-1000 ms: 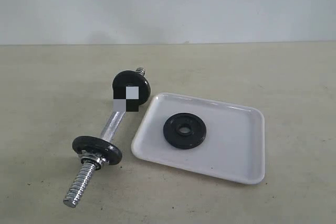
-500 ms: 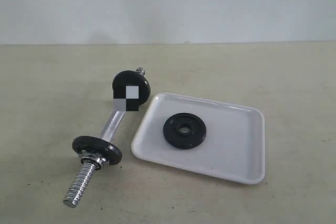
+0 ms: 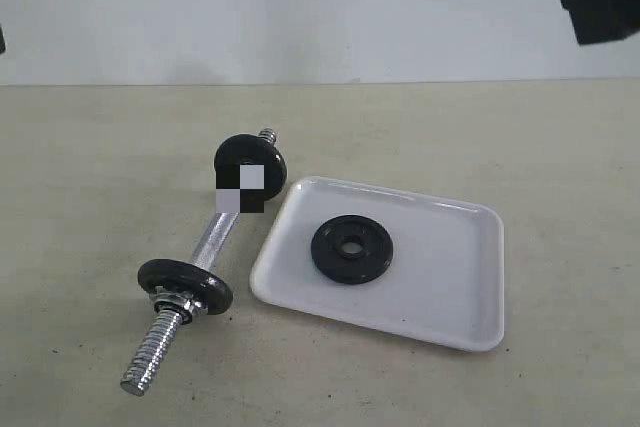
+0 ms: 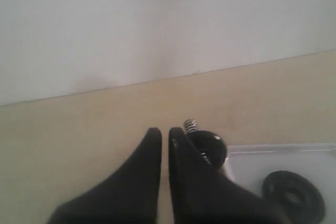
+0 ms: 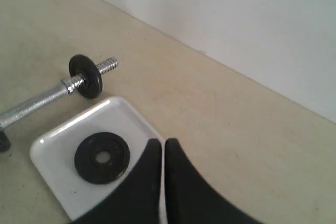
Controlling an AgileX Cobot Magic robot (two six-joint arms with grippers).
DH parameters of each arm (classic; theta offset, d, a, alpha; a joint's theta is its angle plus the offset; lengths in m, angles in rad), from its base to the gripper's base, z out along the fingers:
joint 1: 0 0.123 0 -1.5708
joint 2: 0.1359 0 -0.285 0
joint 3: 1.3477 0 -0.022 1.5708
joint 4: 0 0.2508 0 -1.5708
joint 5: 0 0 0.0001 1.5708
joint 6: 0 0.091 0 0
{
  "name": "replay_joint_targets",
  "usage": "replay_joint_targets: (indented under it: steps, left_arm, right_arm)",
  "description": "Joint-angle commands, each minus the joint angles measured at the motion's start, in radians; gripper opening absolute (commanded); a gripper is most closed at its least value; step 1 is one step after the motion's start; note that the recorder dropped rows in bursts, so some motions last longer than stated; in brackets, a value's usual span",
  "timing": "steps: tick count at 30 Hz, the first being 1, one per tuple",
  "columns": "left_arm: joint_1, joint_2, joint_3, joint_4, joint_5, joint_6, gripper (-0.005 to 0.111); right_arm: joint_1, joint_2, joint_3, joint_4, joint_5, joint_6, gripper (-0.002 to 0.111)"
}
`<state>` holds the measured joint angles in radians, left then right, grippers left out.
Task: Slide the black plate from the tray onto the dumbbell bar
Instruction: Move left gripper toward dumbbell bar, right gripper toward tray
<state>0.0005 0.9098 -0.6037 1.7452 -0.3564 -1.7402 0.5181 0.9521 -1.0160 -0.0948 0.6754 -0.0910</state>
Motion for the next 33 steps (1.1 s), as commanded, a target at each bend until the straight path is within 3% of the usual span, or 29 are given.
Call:
replay_joint_targets:
  steps: [1,4,7,10,12,13,14,22,25,28,33]
  left_arm:
    - [0.001,-0.002,0.060,-0.001,0.164,0.065,0.004]
    - [0.001,-0.002,0.070,-0.001,0.306,0.210,0.004]
    - [0.001,-0.002,0.070,-0.001,0.431,0.597,0.004]
    - [0.001,0.002,0.070,-0.117,0.683,0.639,0.004]
    - [0.001,0.011,0.070,-0.289,0.874,0.673,0.004]
    - [0.001,0.021,0.070,-0.471,0.994,0.777,0.004]
    - [0.001,0.026,0.070,-0.572,1.023,0.874,0.004]
    - [0.001,0.027,0.063,-1.960,0.960,1.891,0.004]
    - [0.001,0.027,0.051,-2.383,0.884,2.265,0.004]
    - [-0.013,0.027,-0.009,-2.635,0.914,2.637,0.004]
    - [-0.081,0.033,-0.157,-2.624,0.906,2.669,0.004]
  right_arm:
    - [0.003,0.000,0.058,0.014,0.023,-0.032,0.000]
    - [0.003,0.000,0.098,0.014,0.006,-0.032,0.000]
    - [0.003,0.000,0.098,0.012,-0.033,-0.048,0.000]
    - [0.003,0.000,0.098,0.012,-0.092,-0.048,0.000]
    - [0.003,0.000,0.098,0.012,-0.091,-0.050,0.000]
    - [0.003,0.000,0.098,0.008,-0.087,-0.053,0.000]
    - [0.003,0.000,0.098,0.008,-0.087,-0.053,0.000]
    - [0.003,0.000,0.098,0.048,-0.147,-0.038,0.000]
    - [0.003,0.000,0.098,0.076,-0.147,-0.038,0.000]
    - [0.003,0.000,0.098,0.095,-0.138,-0.043,0.000]
    - [0.003,0.016,0.098,0.095,-0.077,-0.103,0.000]
